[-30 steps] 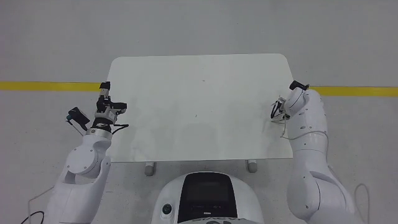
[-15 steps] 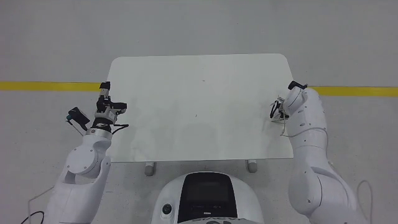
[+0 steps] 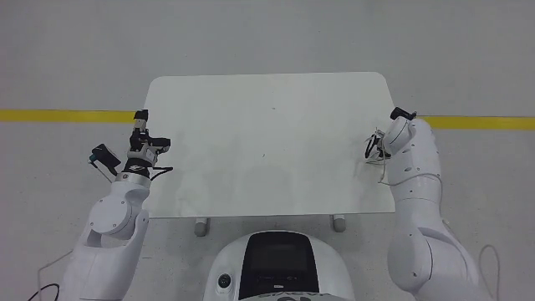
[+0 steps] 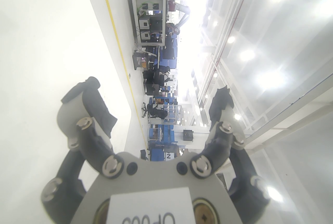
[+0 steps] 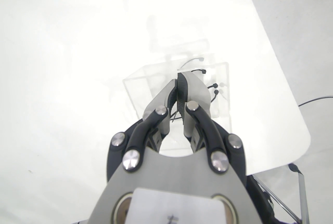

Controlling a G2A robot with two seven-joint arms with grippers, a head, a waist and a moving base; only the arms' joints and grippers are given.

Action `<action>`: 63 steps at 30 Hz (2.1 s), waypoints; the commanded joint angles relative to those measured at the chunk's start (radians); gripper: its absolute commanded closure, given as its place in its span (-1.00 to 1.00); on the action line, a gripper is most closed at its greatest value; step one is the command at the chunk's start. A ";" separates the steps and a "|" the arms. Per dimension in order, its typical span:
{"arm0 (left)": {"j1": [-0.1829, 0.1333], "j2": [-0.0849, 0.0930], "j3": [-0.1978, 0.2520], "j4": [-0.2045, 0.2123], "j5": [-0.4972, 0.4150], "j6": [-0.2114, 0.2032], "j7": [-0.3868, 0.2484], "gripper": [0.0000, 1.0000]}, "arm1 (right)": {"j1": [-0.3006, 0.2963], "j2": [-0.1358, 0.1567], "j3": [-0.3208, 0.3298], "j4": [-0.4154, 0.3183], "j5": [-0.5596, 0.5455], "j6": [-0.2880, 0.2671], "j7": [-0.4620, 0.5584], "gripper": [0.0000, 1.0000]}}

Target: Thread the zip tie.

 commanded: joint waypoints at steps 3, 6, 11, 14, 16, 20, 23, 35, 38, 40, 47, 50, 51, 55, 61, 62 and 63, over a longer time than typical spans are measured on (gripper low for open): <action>0.000 0.000 0.000 0.000 0.000 0.000 0.000 -1.00 | -0.036 -0.007 0.000 -0.079 0.000 0.000 0.026 1.00; 0.000 0.000 0.000 0.000 0.000 0.000 0.000 -1.00 | -0.064 -0.015 0.001 -0.145 0.000 0.000 0.057 1.00; 0.000 0.000 0.000 0.000 0.000 0.000 0.000 -1.00 | -0.108 -0.030 0.009 -0.260 0.000 0.000 0.134 1.00; 0.000 0.000 0.000 0.000 0.000 0.000 0.000 -1.00 | -0.144 -0.039 0.012 -0.352 0.015 0.000 0.187 1.00; 0.000 0.000 0.000 0.000 0.000 0.000 0.000 -1.00 | -0.174 -0.043 0.014 -0.420 0.038 0.000 0.208 1.00; 0.000 0.000 0.000 0.000 0.000 0.000 0.000 -1.00 | -0.235 -0.043 0.022 -0.545 0.114 -0.029 0.234 1.00; 0.000 0.000 0.000 0.000 0.000 0.000 0.000 -1.00 | -0.273 -0.041 0.028 -0.611 0.170 -0.054 0.229 1.00; 0.000 0.000 0.000 0.000 0.000 0.000 0.000 -1.00 | -0.335 -0.029 0.059 -0.695 0.371 -0.154 0.181 1.00; 0.000 0.000 0.000 0.000 0.000 0.000 0.000 -1.00 | -0.335 -0.029 0.059 -0.695 0.371 -0.154 0.181 1.00; 0.000 0.000 0.000 0.000 0.000 0.000 0.000 -1.00 | -0.335 -0.029 0.059 -0.695 0.371 -0.154 0.181 1.00; 0.000 0.000 0.000 0.000 0.000 0.000 0.000 -1.00 | -0.355 -0.021 0.087 -0.685 0.557 -0.306 0.165 1.00; 0.000 0.000 0.000 0.000 0.000 0.000 0.000 -1.00 | -0.352 -0.008 0.114 -0.660 0.689 -0.424 0.210 1.00; 0.000 0.000 0.000 0.000 0.000 0.000 0.000 -1.00 | -0.346 -0.003 0.121 -0.648 0.731 -0.462 0.230 1.00; 0.000 0.000 0.000 0.000 0.000 0.000 0.000 -1.00 | -0.305 0.020 0.147 -0.559 0.860 -0.567 0.324 1.00; 0.000 0.000 0.000 0.000 0.000 0.000 0.000 -1.00 | -0.258 0.068 0.093 -0.415 1.004 -0.680 0.352 1.00; 0.000 0.000 0.000 0.000 0.000 0.000 0.000 -1.00 | -0.257 0.077 0.078 -0.411 1.019 -0.680 0.352 1.00; 0.000 0.000 0.000 0.000 0.000 0.000 0.000 -1.00 | -0.259 0.089 0.053 -0.407 1.047 -0.680 0.352 1.00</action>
